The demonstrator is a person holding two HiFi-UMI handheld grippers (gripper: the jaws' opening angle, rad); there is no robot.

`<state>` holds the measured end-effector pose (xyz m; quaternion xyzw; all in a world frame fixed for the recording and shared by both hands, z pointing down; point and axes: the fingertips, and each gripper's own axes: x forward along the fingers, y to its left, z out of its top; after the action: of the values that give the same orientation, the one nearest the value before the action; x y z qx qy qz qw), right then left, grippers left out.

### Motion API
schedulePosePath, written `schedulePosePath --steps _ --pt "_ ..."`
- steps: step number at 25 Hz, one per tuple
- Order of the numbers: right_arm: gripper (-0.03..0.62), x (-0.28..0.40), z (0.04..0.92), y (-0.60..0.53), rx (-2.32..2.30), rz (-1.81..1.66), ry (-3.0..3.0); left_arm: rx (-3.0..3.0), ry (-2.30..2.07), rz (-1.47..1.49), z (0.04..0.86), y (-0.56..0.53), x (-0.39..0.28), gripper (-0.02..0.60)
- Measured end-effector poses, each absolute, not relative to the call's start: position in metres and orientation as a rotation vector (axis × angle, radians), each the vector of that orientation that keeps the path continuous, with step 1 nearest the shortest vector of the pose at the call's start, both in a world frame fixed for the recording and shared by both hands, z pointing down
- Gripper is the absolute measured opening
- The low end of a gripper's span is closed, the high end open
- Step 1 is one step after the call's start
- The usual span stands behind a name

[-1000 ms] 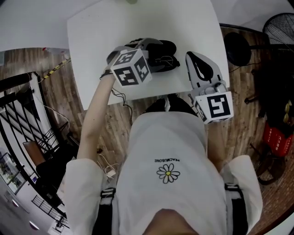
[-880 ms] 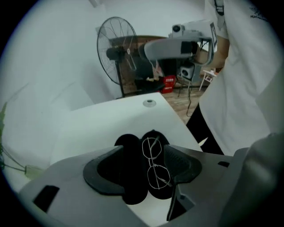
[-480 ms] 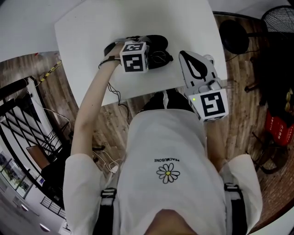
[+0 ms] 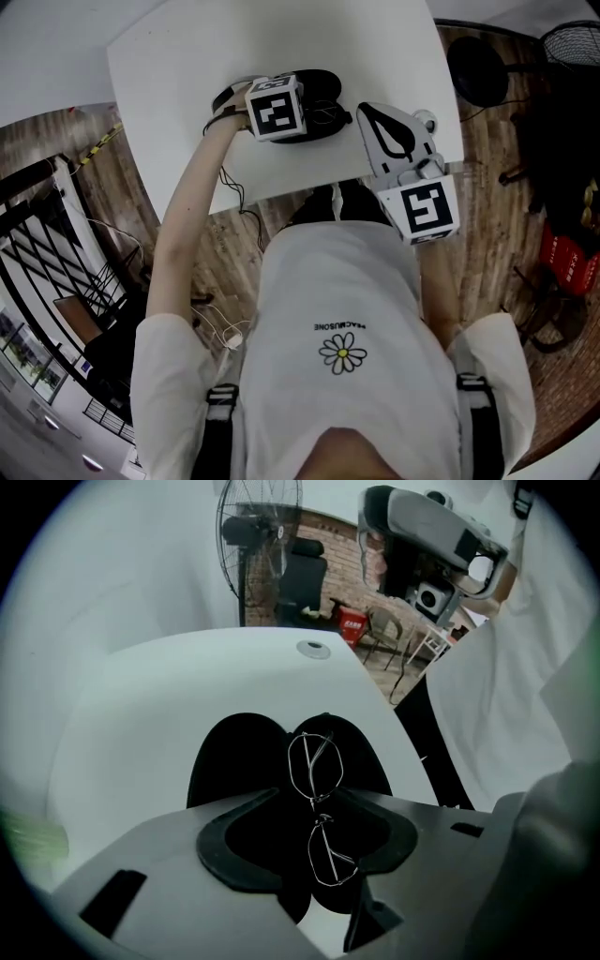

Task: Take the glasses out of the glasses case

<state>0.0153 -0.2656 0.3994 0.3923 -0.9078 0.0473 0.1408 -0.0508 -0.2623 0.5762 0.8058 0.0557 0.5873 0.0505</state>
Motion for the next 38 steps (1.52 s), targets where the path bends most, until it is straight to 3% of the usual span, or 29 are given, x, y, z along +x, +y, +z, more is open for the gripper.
schedulePosePath --steps 13,21,24,26,36,38 --pt "0.009 0.019 0.398 -0.266 1.129 0.117 -2.602 2.497 0.038 1.902 0.564 -0.263 -0.049 0.112" --pt "0.009 0.017 0.400 -0.257 1.123 0.132 -2.591 2.509 -0.050 1.894 0.561 -0.268 -0.051 0.095" --pt "0.009 0.016 0.407 -0.251 1.122 0.187 -2.573 2.556 -0.069 1.871 0.554 -0.267 -0.052 0.074" --pt "0.009 0.015 0.410 -0.248 1.110 0.196 -2.570 2.608 -0.091 1.908 0.550 -0.268 -0.053 0.017" --pt "0.009 0.011 0.413 -0.242 1.080 0.185 -2.563 2.567 -0.176 1.909 0.559 -0.272 -0.057 0.020" --pt "0.009 0.011 0.414 -0.242 1.082 0.191 -2.559 2.526 -0.142 1.891 0.566 -0.269 -0.055 0.044"
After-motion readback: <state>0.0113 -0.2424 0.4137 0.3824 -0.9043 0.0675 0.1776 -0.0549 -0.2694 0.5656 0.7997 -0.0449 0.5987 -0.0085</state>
